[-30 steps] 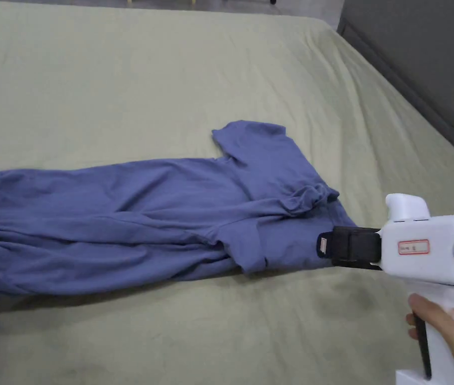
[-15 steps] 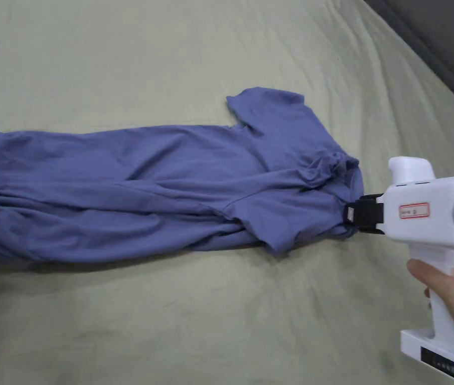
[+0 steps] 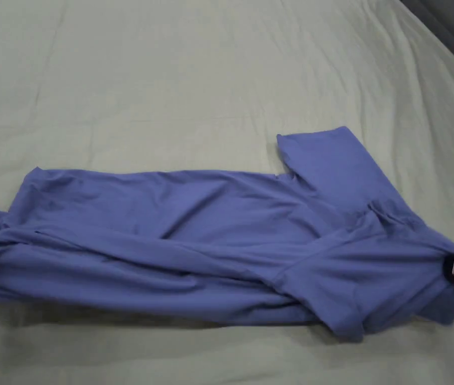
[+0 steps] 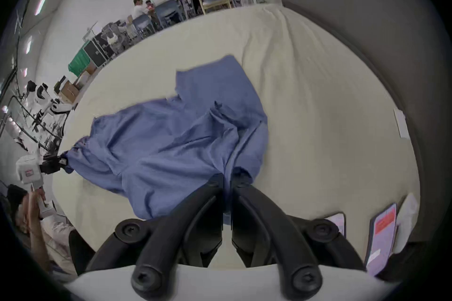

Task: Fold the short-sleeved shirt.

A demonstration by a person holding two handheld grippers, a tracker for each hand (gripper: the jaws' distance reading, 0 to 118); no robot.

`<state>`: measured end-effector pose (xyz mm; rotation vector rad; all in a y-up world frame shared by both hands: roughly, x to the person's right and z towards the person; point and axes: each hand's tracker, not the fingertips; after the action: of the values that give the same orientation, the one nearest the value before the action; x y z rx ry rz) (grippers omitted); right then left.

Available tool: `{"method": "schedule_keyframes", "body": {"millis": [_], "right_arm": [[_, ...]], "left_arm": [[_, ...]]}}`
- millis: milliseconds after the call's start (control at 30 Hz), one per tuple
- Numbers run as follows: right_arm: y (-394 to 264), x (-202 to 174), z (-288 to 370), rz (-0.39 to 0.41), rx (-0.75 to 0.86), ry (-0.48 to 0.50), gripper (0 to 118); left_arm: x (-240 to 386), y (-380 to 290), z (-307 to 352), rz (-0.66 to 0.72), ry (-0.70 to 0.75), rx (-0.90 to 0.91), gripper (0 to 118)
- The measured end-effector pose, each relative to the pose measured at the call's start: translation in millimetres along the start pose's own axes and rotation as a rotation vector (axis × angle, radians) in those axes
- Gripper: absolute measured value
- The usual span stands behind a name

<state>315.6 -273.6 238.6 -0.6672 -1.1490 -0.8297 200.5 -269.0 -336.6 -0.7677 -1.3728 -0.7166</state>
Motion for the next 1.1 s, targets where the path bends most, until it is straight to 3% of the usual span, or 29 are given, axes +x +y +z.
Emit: {"method": "schedule_keyframes", "body": {"millis": [167, 200, 233, 267, 300, 333, 367, 567, 600, 633, 700, 733, 767, 900, 1100], "right_arm": [[-26.5, 9.6, -31.0, -0.025, -0.088, -0.035, 6], [-26.6, 9.7, -36.8, -0.032, -0.094, -0.031, 29], [-24.7, 9.8, -40.1, -0.039, -0.104, -0.023, 65], [-22.8, 6.0, -40.6, -0.044, -0.117, -0.04, 98], [-23.1, -0.1, -39.2, -0.012, -0.12, -0.077, 109], [-23.0, -5.2, -36.5, 0.018, -0.112, -0.081, 109], [-21.4, -9.6, -29.0, 0.047, -0.079, -0.078, 109], [-13.0, -45.3, 27.5, 0.058, 0.041, 0.021, 108], [-13.5, -53.9, 40.1, 0.085, 0.087, 0.037, 97], [-13.2, -62.6, 54.3, 0.135, 0.134, 0.039, 74], [-14.1, -81.0, 68.5, 0.169, 0.189, -0.029, 6], [-16.7, -87.3, 75.3, 0.206, 0.246, -0.069, 6], [-18.1, -92.4, 79.8, 0.226, 0.265, -0.062, 6], [-15.0, -98.0, 87.2, 0.203, 0.243, 0.026, 6], [1.5, -95.3, 88.6, 0.21, 0.271, 0.029, 6]], "left_arm": [[4.0, -34.4, -32.6, 0.056, 0.01, -0.112, 2], [2.9, -37.1, -37.7, 0.1, -0.017, -0.128, 2], [1.0, -38.0, -40.3, 0.14, -0.039, -0.138, 6], [-0.6, -38.6, -42.1, 0.183, -0.058, -0.143, 22], [-3.5, -38.9, -42.2, 0.238, -0.07, -0.139, 57], [-6.8, -40.1, -40.0, 0.285, -0.092, -0.131, 81], [-9.3, -41.1, -36.2, 0.314, -0.121, -0.116, 87], [-1.4, -30.3, 36.2, 0.313, -0.064, 0.049, 92], [-0.2, -28.6, 52.6, 0.315, -0.08, 0.087, 91], [1.1, -29.6, 73.3, 0.311, -0.132, 0.145, 78], [8.3, -26.5, 102.4, 0.299, -0.25, 0.234, 0], [13.9, -27.1, 114.3, 0.364, -0.211, 0.303, 0], [15.9, -24.6, 120.0, 0.33, -0.214, 0.256, 0], [31.1, -5.3, 122.0, 0.22, -0.118, 0.242, 0], [18.5, 74.2, 66.8, 0.16, -0.039, 0.229, 0]]}}
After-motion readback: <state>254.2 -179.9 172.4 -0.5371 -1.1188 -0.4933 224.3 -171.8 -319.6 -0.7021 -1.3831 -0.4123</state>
